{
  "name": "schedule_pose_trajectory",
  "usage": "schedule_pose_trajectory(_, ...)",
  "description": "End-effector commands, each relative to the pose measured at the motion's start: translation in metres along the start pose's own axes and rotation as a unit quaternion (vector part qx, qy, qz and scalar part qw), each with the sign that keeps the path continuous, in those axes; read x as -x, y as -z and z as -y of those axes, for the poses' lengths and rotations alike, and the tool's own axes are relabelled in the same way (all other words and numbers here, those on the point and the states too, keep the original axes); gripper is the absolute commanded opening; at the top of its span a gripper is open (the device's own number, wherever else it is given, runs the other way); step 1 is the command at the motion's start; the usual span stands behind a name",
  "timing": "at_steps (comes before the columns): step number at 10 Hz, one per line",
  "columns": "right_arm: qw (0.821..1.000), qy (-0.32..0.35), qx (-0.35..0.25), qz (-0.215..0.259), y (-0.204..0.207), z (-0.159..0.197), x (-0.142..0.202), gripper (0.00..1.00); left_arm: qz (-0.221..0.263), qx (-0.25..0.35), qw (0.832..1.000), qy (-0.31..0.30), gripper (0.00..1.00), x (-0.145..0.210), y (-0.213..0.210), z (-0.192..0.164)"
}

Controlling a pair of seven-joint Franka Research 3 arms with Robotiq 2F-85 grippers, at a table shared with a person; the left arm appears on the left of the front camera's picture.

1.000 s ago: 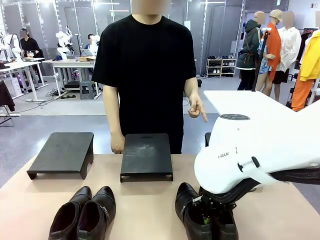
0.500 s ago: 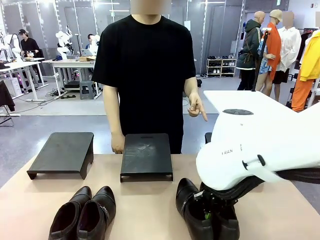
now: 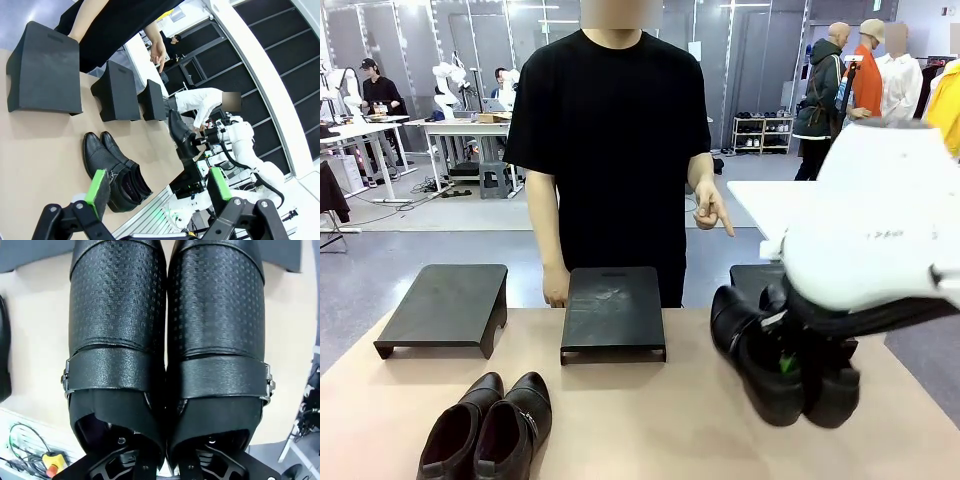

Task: Place the shoes on the stand as instructed by the person.
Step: Pick up one pair of Shoes and place it on the Shoes Stand indicated by the person.

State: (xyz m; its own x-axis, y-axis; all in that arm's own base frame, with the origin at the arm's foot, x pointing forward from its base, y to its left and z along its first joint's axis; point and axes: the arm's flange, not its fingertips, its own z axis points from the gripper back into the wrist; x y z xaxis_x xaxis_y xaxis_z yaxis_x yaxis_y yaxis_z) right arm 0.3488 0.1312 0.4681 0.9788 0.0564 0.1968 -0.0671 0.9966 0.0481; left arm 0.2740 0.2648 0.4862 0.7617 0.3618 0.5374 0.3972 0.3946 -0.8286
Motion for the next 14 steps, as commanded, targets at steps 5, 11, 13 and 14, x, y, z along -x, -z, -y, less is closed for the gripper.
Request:
schedule_pose_trajectory(5, 0.999, -0.026, -0.021, 0.025, -0.045, 0.092, -0.065, 0.00, -0.005, 0.004, 1.000, 0.006, 1.00, 0.000, -0.002, 0.001)
schedule_pose_trajectory(11, 1.000, -0.016, -0.019, 0.014, -0.032, 0.099, -0.068, 0.00, -0.005, 0.004, 1.000, 0.006, 1.00, 0.000, -0.002, 0.001)
schedule_pose_trajectory(13, 1.000, -0.016, -0.019, 0.014, -0.032, 0.099, -0.068, 0.00, -0.005, 0.004, 1.000, 0.006, 1.00, 0.000, -0.002, 0.001)
schedule_pose_trajectory(14, 1.000, -0.016, -0.019, 0.014, -0.032, 0.099, -0.068, 0.00, -0.005, 0.004, 1.000, 0.006, 1.00, 0.000, -0.002, 0.001)
